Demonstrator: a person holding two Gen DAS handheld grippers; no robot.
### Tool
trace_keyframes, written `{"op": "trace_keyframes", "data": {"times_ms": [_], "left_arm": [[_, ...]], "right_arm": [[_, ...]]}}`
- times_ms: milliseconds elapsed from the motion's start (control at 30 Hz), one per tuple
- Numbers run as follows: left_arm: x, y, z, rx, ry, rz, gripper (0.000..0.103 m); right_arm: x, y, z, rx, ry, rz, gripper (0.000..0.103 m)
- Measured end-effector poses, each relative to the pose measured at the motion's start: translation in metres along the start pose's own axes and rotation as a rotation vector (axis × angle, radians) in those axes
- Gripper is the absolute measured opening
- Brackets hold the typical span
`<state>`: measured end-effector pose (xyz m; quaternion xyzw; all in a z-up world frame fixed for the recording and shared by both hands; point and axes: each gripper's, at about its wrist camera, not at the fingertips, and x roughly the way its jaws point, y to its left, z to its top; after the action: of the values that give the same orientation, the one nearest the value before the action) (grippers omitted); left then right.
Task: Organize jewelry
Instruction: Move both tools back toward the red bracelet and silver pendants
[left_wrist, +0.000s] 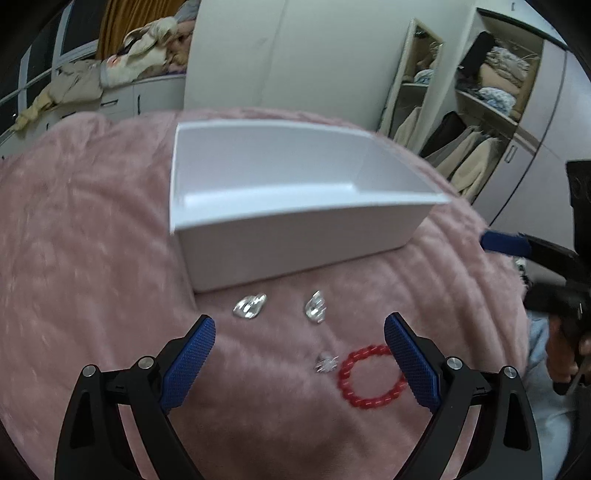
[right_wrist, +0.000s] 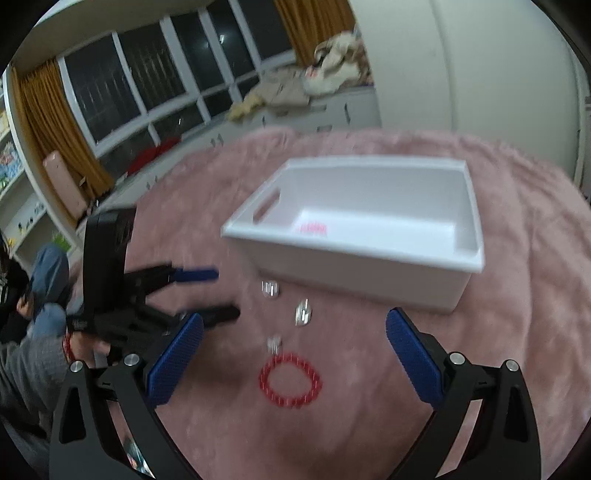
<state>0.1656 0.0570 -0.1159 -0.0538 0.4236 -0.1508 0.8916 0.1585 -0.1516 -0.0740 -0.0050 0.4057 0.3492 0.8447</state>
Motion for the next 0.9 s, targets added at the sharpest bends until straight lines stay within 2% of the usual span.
{"op": "trace_keyframes", "data": {"times_ms": [333,567,700,833,867,900], "left_arm": [[0.034,0.017,-0.008,-0.041,0.050,0.040,0.094],[0.049,0.022,0.003,-0.057,0.019,0.061,0.092],[0.067,0.028,0.007,-0.072,0.065,0.069,0.072],[0.074,0.031,0.006,-0.078,0.075,0.094,0.050],[0.074,0.033,0.006,-0.083,0.074,0.095,0.047],[0.075,0.034,0.005,-0.088,0.075,0.094,0.039]], "right_arm": [[0.044,-0.001,-0.037,-0.012,0.146,-0.010,0.096],[0.077,0.010,-0.056,-0.060,0.253,-0.049,0.089],[0.091,0.004,-0.064,-0.030,0.304,-0.093,0.080],[0.091,0.005,-0.067,-0.020,0.283,-0.113,0.071],[0.091,0.007,-0.068,-0.030,0.281,-0.118,0.065],[0.092,0.009,-0.069,-0.041,0.278,-0.124,0.057]]}}
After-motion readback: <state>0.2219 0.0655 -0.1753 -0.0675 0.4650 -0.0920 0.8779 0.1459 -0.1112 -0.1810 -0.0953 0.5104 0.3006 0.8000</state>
